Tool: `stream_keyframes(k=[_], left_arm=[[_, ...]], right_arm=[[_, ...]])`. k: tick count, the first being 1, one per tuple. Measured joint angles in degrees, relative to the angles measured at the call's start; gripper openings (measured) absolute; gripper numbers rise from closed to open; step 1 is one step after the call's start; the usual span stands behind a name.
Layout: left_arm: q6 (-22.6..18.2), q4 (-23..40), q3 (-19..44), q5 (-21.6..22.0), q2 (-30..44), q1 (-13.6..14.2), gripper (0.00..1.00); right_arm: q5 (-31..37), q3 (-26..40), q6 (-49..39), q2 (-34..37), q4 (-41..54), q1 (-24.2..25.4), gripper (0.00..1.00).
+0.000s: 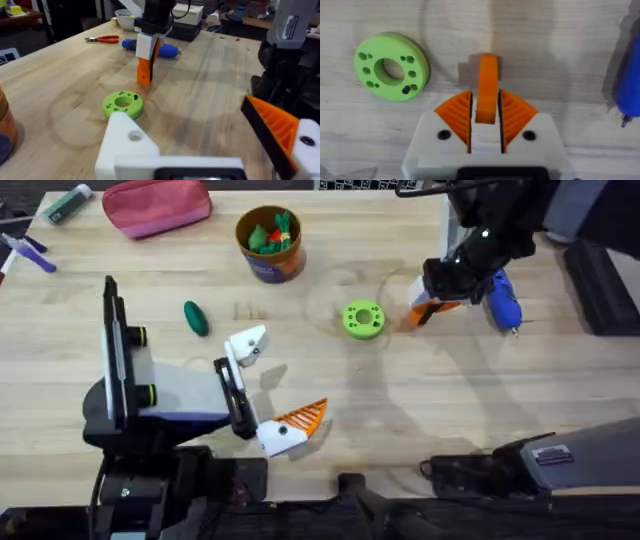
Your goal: Pick up the gripper from the table and insert it into the empty holder that is missing its gripper. Then pick up a screw, insert it into the mounting hole, and use the screwdriver to tighten it. Finally, clean up the table by picking up the vegetable and placing it into the bucket.
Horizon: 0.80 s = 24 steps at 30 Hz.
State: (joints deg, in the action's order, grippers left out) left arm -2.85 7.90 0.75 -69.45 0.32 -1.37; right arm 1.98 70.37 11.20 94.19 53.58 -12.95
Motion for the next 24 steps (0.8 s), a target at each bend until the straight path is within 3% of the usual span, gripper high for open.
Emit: stream_keyframes(k=[3, 4, 7, 17, 24], left_arm=[[0.0, 0.0, 0.0, 0.0, 0.0, 0.0, 0.986], [0.0, 0.0, 0.0, 0.0, 0.0, 0.0, 0.985], [0.0, 0.0, 0.0, 0.0, 0.0, 0.0, 0.985], [0.0, 0.0, 0.0, 0.0, 0.0, 0.0, 0.985], [0.0, 0.0, 0.0, 0.0, 0.0, 0.0, 0.985]], right_arm=[[0.8, 0.0, 0.0, 0.1, 0.0, 0.0, 0.258], [1.4, 0.0, 0.0, 0.1, 0.0, 0.0, 0.147], [1.7, 0.0, 0.2, 0.1, -0.2, 0.0, 0.027], [1.8, 0.1, 0.2, 0.1, -0.2, 0.0, 0.015], [1.8, 3.5, 1.7, -0.4, 6.3, -0.1, 0.014]])
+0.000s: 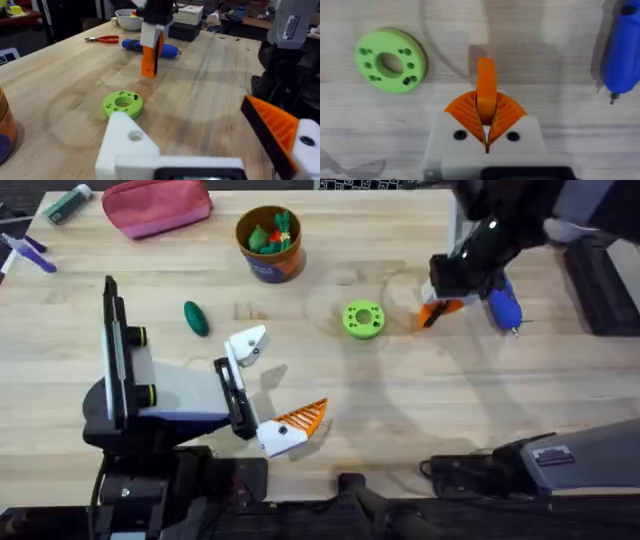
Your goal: Pick up the gripper from the table and insert it into the empty holder that is missing its gripper. Then pick up a screw, insert it into the mounting hole, and use the screwdriver to tighten it. Finally, clean up the table by picking up the vegetable and placing it into the bucket.
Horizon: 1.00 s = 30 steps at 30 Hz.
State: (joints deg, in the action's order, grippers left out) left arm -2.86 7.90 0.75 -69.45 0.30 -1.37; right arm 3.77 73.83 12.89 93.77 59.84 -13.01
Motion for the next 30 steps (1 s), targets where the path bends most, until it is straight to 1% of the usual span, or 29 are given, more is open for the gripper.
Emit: stream_keyframes(k=[3, 9, 16, 19, 21, 24, 27, 30], left_arm=[[0.0, 0.0, 0.0, 0.0, 0.0, 0.0, 0.985], [0.0, 0.0, 0.0, 0.0, 0.0, 0.0, 0.985], [0.0, 0.0, 0.0, 0.0, 0.0, 0.0, 0.986], [0.0, 0.0, 0.0, 0.0, 0.0, 0.0, 0.985], [0.0, 0.0, 0.0, 0.0, 0.0, 0.0, 0.986], [0.0, 0.0, 0.0, 0.0, 0.0, 0.0, 0.985], [0.0, 0.0, 0.0, 0.0, 0.0, 0.0, 0.985], [0.0, 0.0, 0.0, 0.0, 0.0, 0.0, 0.985]], right_arm=[[-0.7, 1.4, 1.3, -3.1, 0.0, -0.3, 0.014], [-3.9, 2.5, 4.6, -13.4, 0.1, -1.7, 0.014], [-5.0, 2.5, 9.6, -23.3, 0.3, -4.9, 0.013], [-5.2, 1.1, 11.8, -27.9, -2.2, -6.3, 0.013], [-5.9, -2.4, 12.9, -32.2, -6.8, -7.6, 0.013], [-9.1, -9.9, 13.8, -38.0, -15.0, -8.7, 0.013], [-14.4, -18.2, 14.4, -41.7, -23.0, -8.8, 0.013], [-21.2, -26.2, 15.9, -43.2, -31.0, -8.8, 0.013]])
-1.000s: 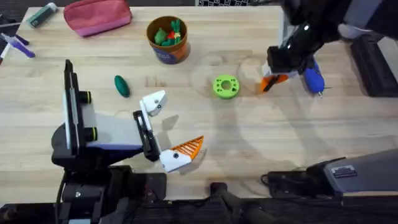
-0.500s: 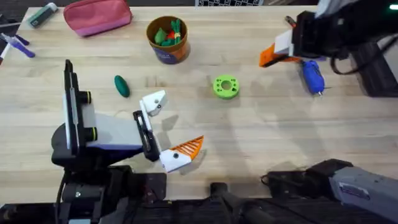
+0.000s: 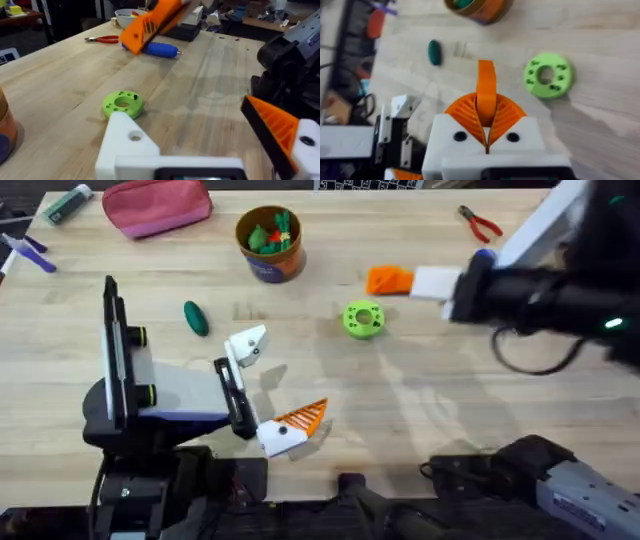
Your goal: Pick up the gripper from the table and insert it into the empty holder that is missing its gripper. Then pick up a screw, insert it into the mounting hole, and use the screwdriver to tighten it. Finally, clean up the table by picking up the vegetable and placing it into the bucket.
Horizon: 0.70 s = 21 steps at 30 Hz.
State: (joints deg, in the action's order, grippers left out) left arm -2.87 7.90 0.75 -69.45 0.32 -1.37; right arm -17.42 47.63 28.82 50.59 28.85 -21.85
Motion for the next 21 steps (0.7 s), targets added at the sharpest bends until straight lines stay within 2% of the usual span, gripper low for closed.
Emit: stream_keyframes(k=[4, 8, 21], left_arm=[[0.0, 0.0, 0.0, 0.0, 0.0, 0.0, 0.985], [0.0, 0.0, 0.0, 0.0, 0.0, 0.0, 0.985], [0.0, 0.0, 0.0, 0.0, 0.0, 0.0, 0.985]], right_arm=[[-10.4, -8.5, 2.6, 0.2, -11.9, 0.0, 0.013], [-20.4, -12.7, 5.2, 2.5, -22.9, 0.0, 0.013], [-48.9, -13.7, 7.2, 22.7, -45.7, 0.0, 0.013]])
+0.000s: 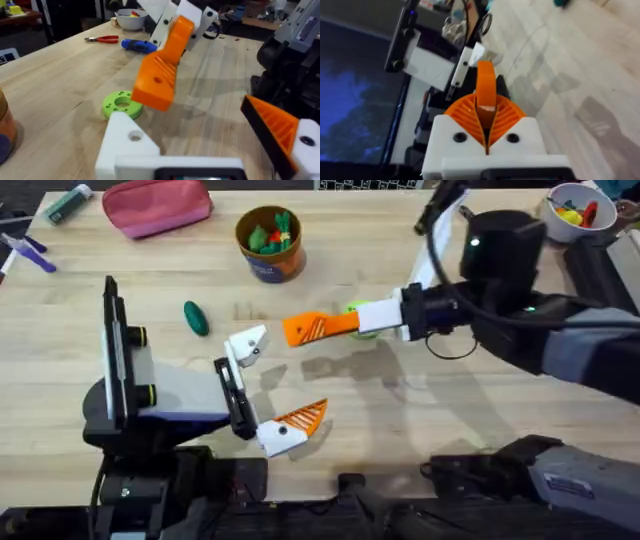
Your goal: Pick up the gripper from the table and insert it into the empty holder that is missing its gripper. Then pick up a screw, insert it into the mounting hole, and use the screwdriver to tighten it. Finally, clean up the table by picking up the vegetable and placing it into the bucket.
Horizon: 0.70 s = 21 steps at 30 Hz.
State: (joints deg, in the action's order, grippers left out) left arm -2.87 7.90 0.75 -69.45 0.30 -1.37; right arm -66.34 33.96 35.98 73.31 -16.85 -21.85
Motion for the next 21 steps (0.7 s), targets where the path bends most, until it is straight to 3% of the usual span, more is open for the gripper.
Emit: stream_keyframes(k=[8, 16, 21], left_arm=[[0.0, 0.0, 0.0, 0.0, 0.0, 0.0, 0.985], [0.0, 0.0, 0.0, 0.0, 0.0, 0.0, 0.985], [0.0, 0.0, 0.0, 0.0, 0.0, 0.0, 0.985]], right_arm=[[-8.1, 0.0, 3.1, 5.0, -1.4, 0.0, 0.013], [-9.8, -1.4, 13.7, 5.9, -15.5, 0.2, 0.013], [-11.1, -1.8, 18.6, 6.9, -17.0, 2.8, 0.013]])
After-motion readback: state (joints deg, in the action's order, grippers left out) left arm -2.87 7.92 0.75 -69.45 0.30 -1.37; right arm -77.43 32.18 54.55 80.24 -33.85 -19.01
